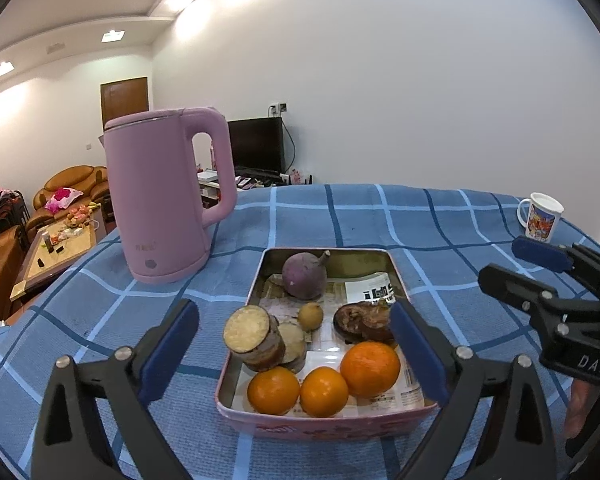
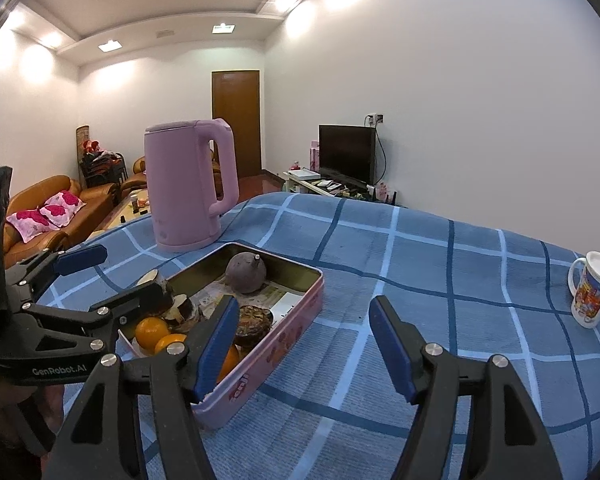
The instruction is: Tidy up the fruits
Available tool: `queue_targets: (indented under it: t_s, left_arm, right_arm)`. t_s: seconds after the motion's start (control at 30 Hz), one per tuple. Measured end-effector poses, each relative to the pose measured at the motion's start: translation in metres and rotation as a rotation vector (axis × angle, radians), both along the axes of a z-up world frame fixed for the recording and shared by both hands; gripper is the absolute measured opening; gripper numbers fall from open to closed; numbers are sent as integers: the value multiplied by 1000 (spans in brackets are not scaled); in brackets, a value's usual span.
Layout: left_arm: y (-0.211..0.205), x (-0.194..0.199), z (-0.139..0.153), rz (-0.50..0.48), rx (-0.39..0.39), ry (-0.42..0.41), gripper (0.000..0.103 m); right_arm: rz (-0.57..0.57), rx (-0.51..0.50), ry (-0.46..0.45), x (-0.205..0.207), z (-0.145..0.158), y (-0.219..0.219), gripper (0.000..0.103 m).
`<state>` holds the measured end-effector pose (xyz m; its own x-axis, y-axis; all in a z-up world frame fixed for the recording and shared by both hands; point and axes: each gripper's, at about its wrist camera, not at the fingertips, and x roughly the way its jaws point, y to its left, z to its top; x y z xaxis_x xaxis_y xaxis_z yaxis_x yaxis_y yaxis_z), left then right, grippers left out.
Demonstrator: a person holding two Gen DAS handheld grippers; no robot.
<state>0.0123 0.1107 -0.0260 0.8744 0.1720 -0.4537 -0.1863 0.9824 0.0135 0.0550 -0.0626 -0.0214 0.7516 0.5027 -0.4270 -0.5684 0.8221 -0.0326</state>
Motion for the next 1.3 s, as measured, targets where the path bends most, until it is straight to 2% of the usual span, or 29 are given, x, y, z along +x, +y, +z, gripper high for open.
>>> queue_targets:
  t_s: [0.17, 0.87, 1.3]
  left_arm:
    - [-3, 0, 0, -3, 6, 4, 99]
    - [-10, 4, -1, -6, 26, 18, 103]
    - [-14, 0, 8, -9, -1, 3, 103]
  right_arm:
    - [-31, -15, -17, -2, 1, -3, 69]
    - [-39, -3, -33, -7, 5, -12, 70]
    - [-48, -6, -60, -13, 8, -19, 70]
